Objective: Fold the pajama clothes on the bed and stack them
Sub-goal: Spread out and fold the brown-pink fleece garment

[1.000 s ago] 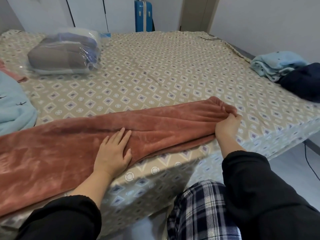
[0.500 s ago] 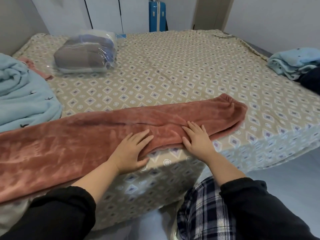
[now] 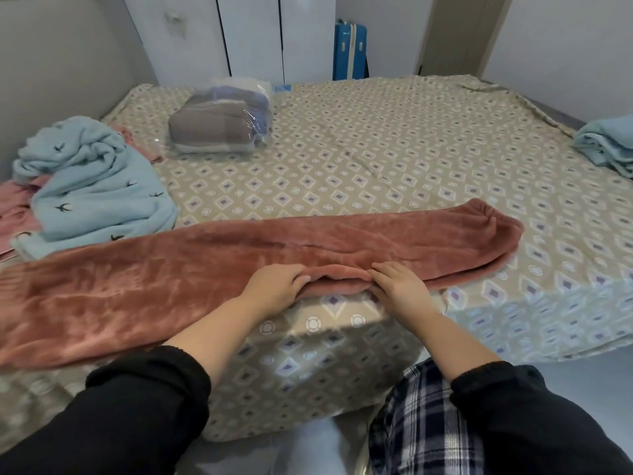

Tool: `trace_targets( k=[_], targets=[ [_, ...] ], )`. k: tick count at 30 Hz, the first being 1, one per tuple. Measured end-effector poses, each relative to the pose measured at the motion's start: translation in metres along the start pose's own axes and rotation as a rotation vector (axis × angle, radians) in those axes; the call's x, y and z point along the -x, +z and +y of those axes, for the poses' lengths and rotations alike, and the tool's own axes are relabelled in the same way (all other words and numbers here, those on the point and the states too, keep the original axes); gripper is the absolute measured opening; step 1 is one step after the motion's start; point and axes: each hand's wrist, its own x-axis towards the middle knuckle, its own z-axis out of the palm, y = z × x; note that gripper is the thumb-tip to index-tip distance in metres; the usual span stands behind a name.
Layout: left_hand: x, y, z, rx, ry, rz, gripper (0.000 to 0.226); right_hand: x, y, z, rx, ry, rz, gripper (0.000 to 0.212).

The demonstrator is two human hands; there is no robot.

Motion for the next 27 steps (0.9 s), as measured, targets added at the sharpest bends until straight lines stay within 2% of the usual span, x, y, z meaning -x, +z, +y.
trace_targets(
  k=[2, 5, 7, 10, 12, 14, 16, 18, 19, 20, 22, 23, 25, 27],
  targets=[
    [0.004, 0.006, 0.0, -0.18, 0.085, -0.091, 0.031, 0.0, 0.001, 0.0, 0.004, 0.016, -0.06, 0.042],
    [0.008, 0.014, -0.005, -0.349, 0.14, -0.162, 0.065, 0.004, -0.002, -0.004, -0.025, 0.111, -0.147, 0.05],
    [0.009, 0.009, -0.002, -0.417, 0.176, -0.175, 0.067, 0.008, -0.005, -0.001, 0.002, 0.101, -0.102, 0.048],
    [0.003, -0.005, 0.002, -0.398, 0.236, -0.215, 0.065, 0.007, -0.014, 0.001, 0.04, 0.087, -0.055, 0.031],
    [0.003, -0.012, 0.001, -0.374, 0.221, -0.295, 0.069, 0.006, -0.016, 0.004, 0.076, 0.058, -0.109, 0.018],
    [0.007, -0.013, 0.0, -0.359, 0.202, -0.46, 0.077, 0.007, -0.015, 0.005, 0.069, 0.114, -0.225, 0.004],
    [0.011, -0.015, -0.003, -0.189, 0.17, -0.564, 0.069, 0.007, -0.016, 0.007, 0.007, 0.223, -0.293, 0.024],
    [0.012, -0.023, -0.005, 0.155, 0.055, -0.486, 0.048, 0.006, -0.016, 0.006, -0.077, 0.294, -0.211, 0.032],
    [0.009, -0.026, -0.006, 0.313, -0.016, -0.363, 0.039, 0.004, -0.018, 0.003, -0.102, 0.298, -0.141, 0.034],
    [0.002, -0.026, -0.007, 0.365, -0.06, -0.211, 0.034, 0.002, -0.017, 0.0, -0.092, 0.284, -0.08, 0.036],
    [-0.013, -0.017, -0.013, 0.182, -0.056, 0.003, 0.035, -0.003, -0.015, -0.007, -0.064, 0.25, -0.077, 0.033],
    [-0.018, -0.007, -0.014, 0.065, -0.053, 0.005, 0.04, -0.004, -0.012, -0.008, -0.049, 0.214, -0.133, 0.033],
    [-0.02, 0.017, -0.018, -0.112, -0.075, -0.12, 0.055, -0.005, -0.004, -0.007, -0.035, 0.159, -0.286, 0.048],
    [-0.016, 0.038, -0.025, -0.194, -0.06, -0.122, 0.06, -0.005, 0.001, -0.005, -0.083, 0.167, -0.317, 0.052]
  ],
)
